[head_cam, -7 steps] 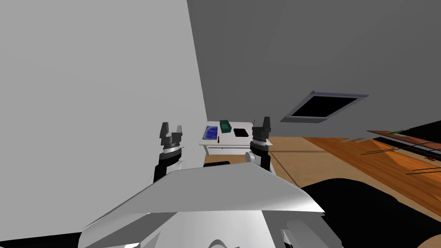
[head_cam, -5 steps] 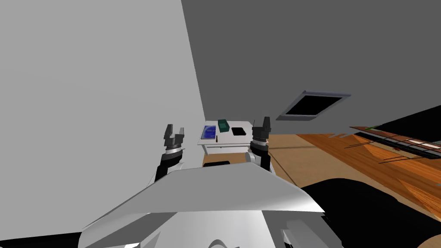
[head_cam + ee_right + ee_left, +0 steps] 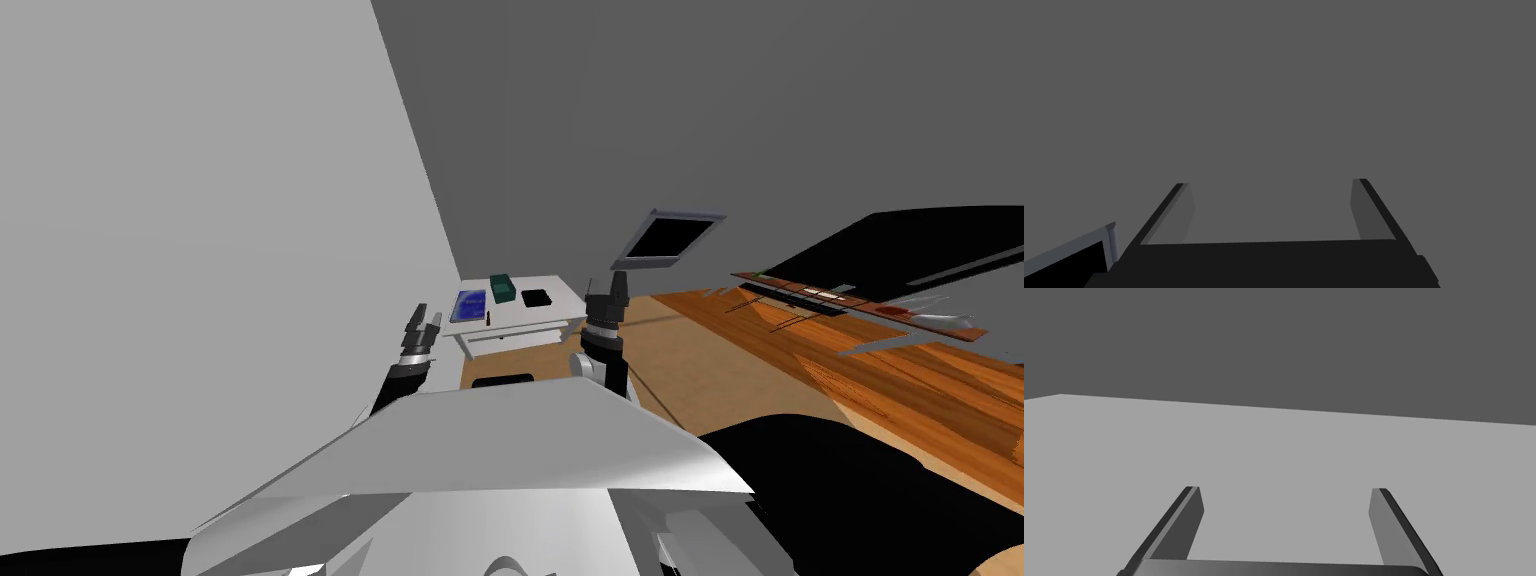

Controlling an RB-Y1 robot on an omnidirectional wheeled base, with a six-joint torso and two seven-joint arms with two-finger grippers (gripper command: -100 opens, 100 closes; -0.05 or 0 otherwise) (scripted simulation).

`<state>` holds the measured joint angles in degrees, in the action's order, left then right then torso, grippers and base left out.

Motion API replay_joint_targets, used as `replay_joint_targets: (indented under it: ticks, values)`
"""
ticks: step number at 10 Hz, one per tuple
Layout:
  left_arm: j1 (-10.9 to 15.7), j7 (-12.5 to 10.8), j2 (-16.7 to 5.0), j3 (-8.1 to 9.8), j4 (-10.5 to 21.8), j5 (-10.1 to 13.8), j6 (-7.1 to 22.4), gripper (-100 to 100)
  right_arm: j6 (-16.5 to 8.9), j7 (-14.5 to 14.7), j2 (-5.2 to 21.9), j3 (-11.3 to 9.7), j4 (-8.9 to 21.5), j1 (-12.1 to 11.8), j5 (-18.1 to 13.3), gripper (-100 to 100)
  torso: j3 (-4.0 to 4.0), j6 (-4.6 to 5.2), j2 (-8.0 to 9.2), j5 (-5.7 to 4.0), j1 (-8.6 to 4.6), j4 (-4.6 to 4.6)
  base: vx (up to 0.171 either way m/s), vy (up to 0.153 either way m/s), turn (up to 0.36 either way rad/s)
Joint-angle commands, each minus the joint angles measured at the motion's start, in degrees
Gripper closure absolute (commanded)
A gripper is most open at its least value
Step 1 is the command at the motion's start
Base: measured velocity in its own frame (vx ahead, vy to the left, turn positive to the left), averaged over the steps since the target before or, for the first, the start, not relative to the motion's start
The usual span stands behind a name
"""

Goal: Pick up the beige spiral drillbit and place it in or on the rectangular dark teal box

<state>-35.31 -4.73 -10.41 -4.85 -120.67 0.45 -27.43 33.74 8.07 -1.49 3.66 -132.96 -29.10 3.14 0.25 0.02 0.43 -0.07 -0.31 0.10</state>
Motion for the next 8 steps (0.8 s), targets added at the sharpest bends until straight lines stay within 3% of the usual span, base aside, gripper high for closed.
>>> replay_joint_targets:
  ticks: [1,4,5,7,8]
  values:
    - [-1.3,-1.47,-2.26,-1.1,2.33,-0.76,1.14,-100,0.0,0.0,0.0,0.0,0.0,0.0,0.0,0,0.0,0.0,0.0,0.0,0.0,0.0,-0.068,-0.095,-0.291]
    - [-3.45,-4.25,-6.88,-3.42,7.73,-2.31,2.85,-100,0.0,0.0,0.0,0.0,0.0,0.0,0.0,0,-0.09,0.0,-0.16,-0.02,-0.07,-0.03,-0.047,-0.117,-0.346]
    - [-3.45,-4.25,-6.88,-3.42,8.0,-2.31,2.85,-100,0.0,0.0,0.0,0.0,0.0,-0.01,0.0,0,-0.1,-0.01,-0.16,-0.02,-0.05,-0.04,-0.025,-0.064,-0.073]
    - [-4.81,-6.29,-10.06,-5.11,11.95,-3.38,4.0,-100,0.0,0.0,0.01,0.01,0.0,-0.01,0.0,0,-0.14,-0.01,-0.24,0.04,0.19,-0.05,-0.012,-0.071,-0.305]
    - [-4.81,-6.29,-10.18,-5.11,12.3,-3.38,4.0,-100,0.0,0.0,0.01,0.01,0.0,-0.01,0.0,0,-0.14,-0.01,-0.24,0.02,0.12,-0.05,-0.005,-0.063,-0.144]
